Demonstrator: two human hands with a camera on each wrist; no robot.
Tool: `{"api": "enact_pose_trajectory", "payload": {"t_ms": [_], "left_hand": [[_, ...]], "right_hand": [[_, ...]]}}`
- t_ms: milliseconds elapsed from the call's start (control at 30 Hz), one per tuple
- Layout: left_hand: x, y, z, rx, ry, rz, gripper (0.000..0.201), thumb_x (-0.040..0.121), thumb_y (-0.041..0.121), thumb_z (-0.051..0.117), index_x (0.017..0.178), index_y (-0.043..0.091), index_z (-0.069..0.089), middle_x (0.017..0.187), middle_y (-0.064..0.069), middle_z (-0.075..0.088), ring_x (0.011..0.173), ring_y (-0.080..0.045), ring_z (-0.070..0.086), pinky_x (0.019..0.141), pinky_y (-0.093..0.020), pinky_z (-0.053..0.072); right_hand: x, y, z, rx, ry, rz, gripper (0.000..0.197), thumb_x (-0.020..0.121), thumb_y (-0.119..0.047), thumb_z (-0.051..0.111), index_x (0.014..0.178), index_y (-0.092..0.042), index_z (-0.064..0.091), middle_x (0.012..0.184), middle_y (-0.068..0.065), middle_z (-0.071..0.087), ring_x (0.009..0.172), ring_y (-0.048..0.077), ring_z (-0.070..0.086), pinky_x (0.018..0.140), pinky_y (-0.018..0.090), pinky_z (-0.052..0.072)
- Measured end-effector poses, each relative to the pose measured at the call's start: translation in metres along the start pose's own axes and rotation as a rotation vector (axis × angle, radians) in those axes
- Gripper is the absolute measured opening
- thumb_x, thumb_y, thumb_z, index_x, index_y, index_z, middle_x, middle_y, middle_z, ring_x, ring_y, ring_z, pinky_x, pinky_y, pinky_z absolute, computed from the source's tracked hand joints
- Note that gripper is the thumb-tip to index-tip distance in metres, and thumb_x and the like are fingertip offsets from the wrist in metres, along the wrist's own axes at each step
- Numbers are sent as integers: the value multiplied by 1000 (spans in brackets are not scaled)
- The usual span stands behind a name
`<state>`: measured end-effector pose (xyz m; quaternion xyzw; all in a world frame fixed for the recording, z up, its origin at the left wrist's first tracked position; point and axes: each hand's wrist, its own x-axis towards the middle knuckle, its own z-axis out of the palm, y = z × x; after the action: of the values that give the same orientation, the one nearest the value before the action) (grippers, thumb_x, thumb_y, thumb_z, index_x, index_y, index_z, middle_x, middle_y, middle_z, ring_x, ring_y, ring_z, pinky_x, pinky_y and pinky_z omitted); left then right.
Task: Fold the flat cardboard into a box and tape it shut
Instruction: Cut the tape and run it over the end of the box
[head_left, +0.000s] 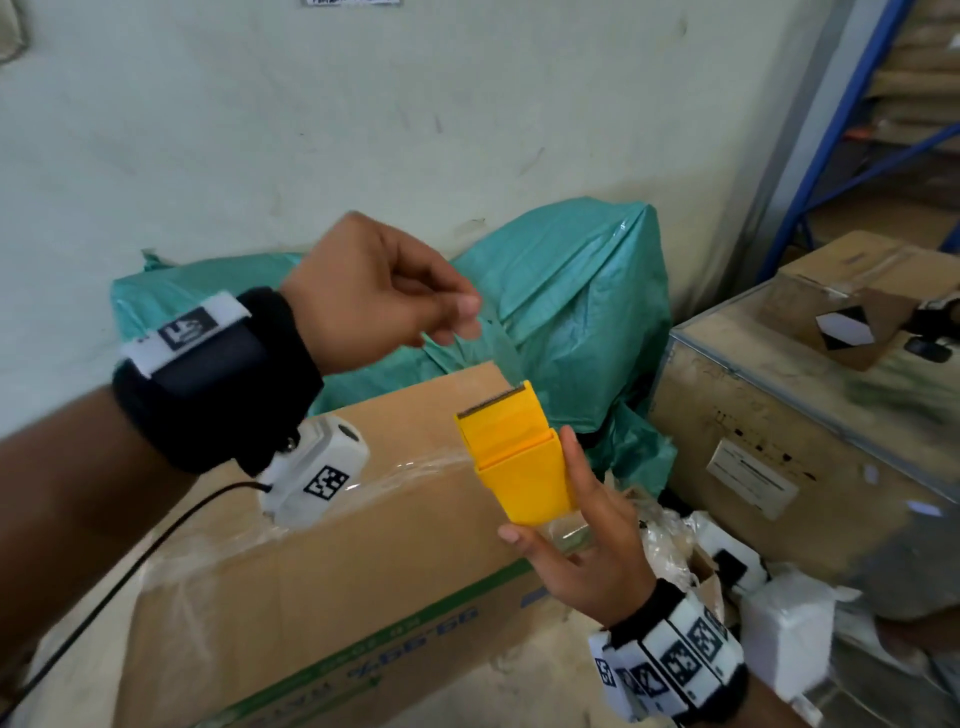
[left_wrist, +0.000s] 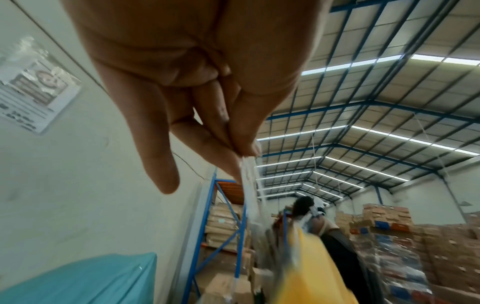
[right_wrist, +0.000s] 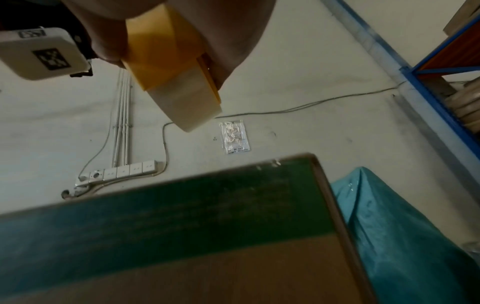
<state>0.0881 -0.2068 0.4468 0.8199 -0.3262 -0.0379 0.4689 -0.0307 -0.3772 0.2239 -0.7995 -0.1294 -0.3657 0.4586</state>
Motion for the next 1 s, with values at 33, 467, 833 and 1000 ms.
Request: {"api": "enact_pose_trajectory", "payload": {"t_ms": [33, 467, 833, 1000], "left_hand": [[10, -3, -6, -5, 39, -1, 9, 82, 15, 75, 83, 6, 76, 75, -1, 77, 72, -21, 73, 75, -48, 60], [144, -145, 33, 138, -68, -326, 10, 84, 23, 73, 80, 14, 74, 79, 0, 77, 69, -7, 73, 66, -37, 61], [194, -236, 75, 493, -331, -393, 14, 79, 28, 77, 84, 15, 80, 75, -3, 74, 75, -16, 70, 76, -27, 56], [203, -253, 80, 547, -425, -377, 20, 83, 30, 73, 91, 13, 79, 77, -1, 70, 76, -16, 66, 78, -32, 55]], "right_hand": [[-1, 2, -3, 5, 1, 45, 96, 84, -43, 76, 158, -30, 15, 130, 10, 65, 104, 2, 63, 82, 10, 48], [68, 19, -29, 232, -308, 583, 101, 74, -37, 83, 156, -35, 24, 130, -29, 59, 109, 2, 66, 85, 38, 59], [130, 58, -13, 211, -503, 719, 51, 76, -51, 79, 119, -55, 52, 118, 16, 64, 102, 26, 68, 83, 51, 56], [135, 70, -4, 239, -480, 755, 70, 71, -54, 81, 135, -45, 53, 113, -1, 72, 97, 13, 72, 82, 39, 60]]}}
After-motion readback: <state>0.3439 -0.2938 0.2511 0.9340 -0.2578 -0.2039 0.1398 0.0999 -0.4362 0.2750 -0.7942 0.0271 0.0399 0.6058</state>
